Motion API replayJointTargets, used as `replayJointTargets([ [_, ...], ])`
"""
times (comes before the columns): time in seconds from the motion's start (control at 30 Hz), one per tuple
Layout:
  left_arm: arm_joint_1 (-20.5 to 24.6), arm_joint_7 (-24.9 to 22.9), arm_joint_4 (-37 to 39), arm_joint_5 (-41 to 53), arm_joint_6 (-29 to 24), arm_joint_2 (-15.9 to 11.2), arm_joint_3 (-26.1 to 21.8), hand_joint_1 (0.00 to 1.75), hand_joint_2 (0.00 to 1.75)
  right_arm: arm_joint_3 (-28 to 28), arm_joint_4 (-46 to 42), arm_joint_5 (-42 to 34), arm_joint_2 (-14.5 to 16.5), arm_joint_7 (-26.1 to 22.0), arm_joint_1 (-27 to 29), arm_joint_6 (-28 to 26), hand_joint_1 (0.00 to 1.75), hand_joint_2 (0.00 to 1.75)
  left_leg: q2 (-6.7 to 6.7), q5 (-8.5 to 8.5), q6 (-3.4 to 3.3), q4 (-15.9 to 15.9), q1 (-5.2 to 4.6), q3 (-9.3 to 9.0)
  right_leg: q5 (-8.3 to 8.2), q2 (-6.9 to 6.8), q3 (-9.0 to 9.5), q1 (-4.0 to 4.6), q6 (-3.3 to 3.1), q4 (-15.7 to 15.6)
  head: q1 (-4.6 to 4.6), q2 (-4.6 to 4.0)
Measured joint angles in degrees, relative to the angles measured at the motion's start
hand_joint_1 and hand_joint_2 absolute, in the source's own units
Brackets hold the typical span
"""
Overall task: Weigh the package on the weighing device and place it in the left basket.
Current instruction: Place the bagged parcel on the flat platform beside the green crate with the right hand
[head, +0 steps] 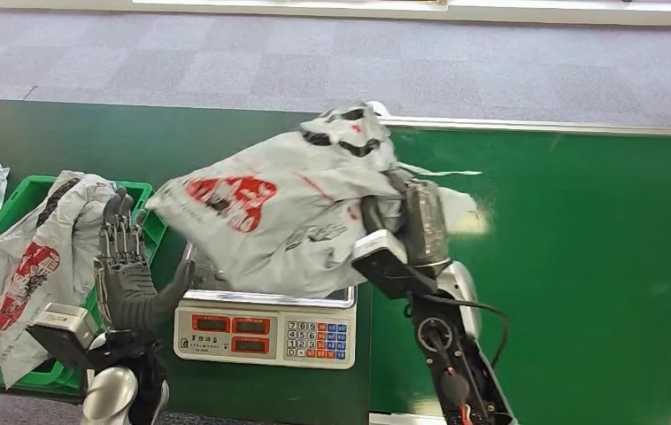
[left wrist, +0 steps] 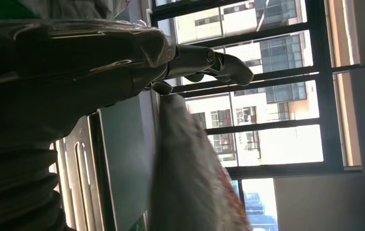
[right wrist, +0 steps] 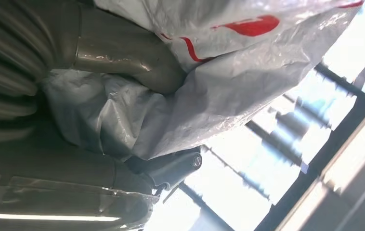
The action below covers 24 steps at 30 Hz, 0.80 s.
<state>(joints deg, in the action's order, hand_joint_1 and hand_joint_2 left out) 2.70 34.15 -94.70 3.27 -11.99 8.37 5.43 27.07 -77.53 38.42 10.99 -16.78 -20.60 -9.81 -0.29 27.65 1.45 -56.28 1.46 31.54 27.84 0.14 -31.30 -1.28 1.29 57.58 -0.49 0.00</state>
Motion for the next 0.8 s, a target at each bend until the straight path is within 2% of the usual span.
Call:
replayJointTargets([
  [0.1, 1.41, -0.29, -0.47, -0.25, -0.51, -0.50, -1.34, 0.00, 1.75, 4.27, 5.08, -0.70, 1.79, -1.02, -0.81, 0.63, 1.75, 1.75, -0.03, -0.01, 0.01, 0.00, -0.01, 0.05, 0.00, -0.05, -0.01, -0.01, 0.00, 0.00, 0.01, 0.00],
  [0.2, 1.86, -0.36, -0.80, -0.26, -0.84, -0.80, -2.09, 0.00, 1.75, 6.03, 7.78, -1.43, 2.49, -1.28, -1.49, 1.41, 1.75, 1.75, -0.03, 0.00, 0.00, -0.01, -0.04, 0.10, 0.00, -0.04, -0.03, -0.04, 0.01, -0.03, 0.03, 0.00],
  [0.33, 2.22, -0.21, -2.07, 0.18, -2.72, -0.98, -3.73, 0.00, 1.75, 7.94, 12.06, -2.93, 3.71, -1.28, -2.19, 5.27, 1.75, 1.75, -0.02, 0.02, 0.00, -0.01, -0.06, 0.11, 0.00, -0.03, -0.07, -0.05, 0.01, -0.05, 0.02, 0.00],
  [0.43, 2.22, -0.09, -3.67, 0.13, -3.84, -1.35, -5.97, 0.00, 1.75, 9.41, 19.40, -3.16, 5.40, -1.61, -3.12, 4.12, 1.75, 1.75, -0.03, 0.02, 0.00, 0.00, -0.01, 0.11, 0.00, -0.03, -0.10, -0.01, 0.00, -0.04, 0.01, 0.00],
  [0.47, 2.09, 0.07, -4.09, 0.04, -4.08, -1.53, -6.76, 0.00, 1.75, 9.74, 22.03, -3.29, 5.91, -1.91, -3.54, 3.36, 1.44, 1.75, -0.03, 0.01, 0.00, 0.00, 0.00, 0.11, 0.00, -0.03, -0.10, 0.00, 0.00, -0.04, -0.01, 0.00],
  [0.57, 1.35, 0.89, -5.15, -0.40, -4.29, -1.94, -8.73, 0.00, 1.75, 10.23, 28.48, -3.63, 6.93, -2.55, -4.75, 2.17, 0.14, 1.75, -0.02, 0.01, 0.01, 0.00, 0.02, 0.11, 0.00, -0.03, -0.10, 0.03, 0.00, -0.03, 0.01, 0.00],
  [0.6, 1.11, 1.11, -5.44, -0.50, -4.29, -1.99, -9.21, 0.00, 1.75, 10.27, 30.20, -3.52, 7.17, -2.27, -5.14, 2.03, 0.00, 1.75, -0.02, 0.00, 0.01, 0.00, 0.02, 0.12, 0.00, -0.03, -0.10, 0.02, 0.00, -0.03, 0.02, 0.00],
  [0.8, 0.23, 0.99, -7.01, 0.15, -4.31, -1.71, -10.88, 0.00, 1.75, 10.23, 36.28, -0.57, 8.19, 2.69, -6.75, 0.05, 0.00, 1.75, -0.03, 0.01, 0.01, -0.01, -0.02, 0.11, 0.00, -0.03, -0.09, -0.03, 0.00, -0.04, 0.02, 0.00],
])
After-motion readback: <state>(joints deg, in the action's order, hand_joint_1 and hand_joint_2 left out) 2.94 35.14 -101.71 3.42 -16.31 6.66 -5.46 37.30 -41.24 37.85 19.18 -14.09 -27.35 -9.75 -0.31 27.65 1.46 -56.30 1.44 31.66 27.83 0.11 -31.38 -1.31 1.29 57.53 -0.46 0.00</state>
